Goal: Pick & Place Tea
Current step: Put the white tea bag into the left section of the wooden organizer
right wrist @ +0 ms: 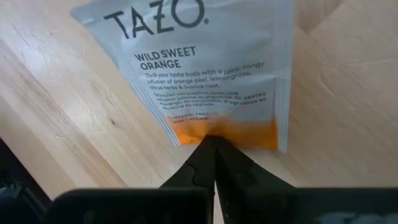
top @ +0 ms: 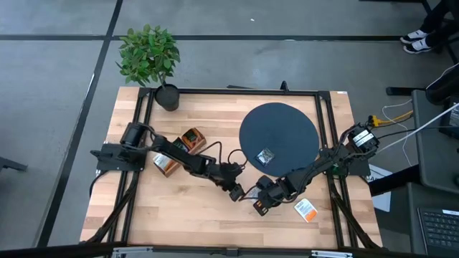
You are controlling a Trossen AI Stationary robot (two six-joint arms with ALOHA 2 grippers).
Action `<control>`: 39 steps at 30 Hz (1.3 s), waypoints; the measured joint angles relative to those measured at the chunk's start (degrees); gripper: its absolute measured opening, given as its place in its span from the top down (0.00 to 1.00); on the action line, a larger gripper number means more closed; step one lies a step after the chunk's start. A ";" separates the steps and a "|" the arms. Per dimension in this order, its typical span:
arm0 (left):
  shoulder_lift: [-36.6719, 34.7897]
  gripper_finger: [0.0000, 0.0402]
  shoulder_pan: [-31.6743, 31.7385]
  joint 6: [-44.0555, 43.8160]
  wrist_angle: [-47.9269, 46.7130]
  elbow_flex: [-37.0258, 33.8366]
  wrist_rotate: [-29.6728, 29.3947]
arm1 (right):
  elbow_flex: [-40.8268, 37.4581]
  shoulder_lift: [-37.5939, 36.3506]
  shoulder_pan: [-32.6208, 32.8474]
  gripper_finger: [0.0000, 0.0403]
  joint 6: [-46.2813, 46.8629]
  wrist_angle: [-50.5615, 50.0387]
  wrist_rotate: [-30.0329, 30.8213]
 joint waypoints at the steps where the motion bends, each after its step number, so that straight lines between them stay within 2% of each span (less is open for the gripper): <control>1: 0.78 0.59 -0.08 0.01 1.54 -0.03 0.00 | 0.00 0.00 0.00 0.98 0.00 0.00 0.10; 5: 1.41 0.57 -0.10 0.19 6.01 0.08 -0.01 | 0.00 0.00 0.00 0.98 0.03 0.12 0.17; 15: 1.62 0.58 -0.14 1.26 6.39 0.06 -2.35 | -0.04 0.07 -0.02 0.98 0.24 1.18 1.07; 29: 3.73 0.59 -0.13 0.14 8.48 0.00 -2.12 | -0.11 0.17 -0.96 0.98 0.24 3.03 2.83; 34: 4.16 0.69 -0.13 -0.46 8.44 0.01 -1.29 | -0.11 0.17 -0.98 0.98 0.26 3.13 3.01; 39: 4.16 0.88 -0.13 0.01 10.77 0.01 -1.84 | -0.11 0.17 -0.98 0.98 0.27 3.28 2.99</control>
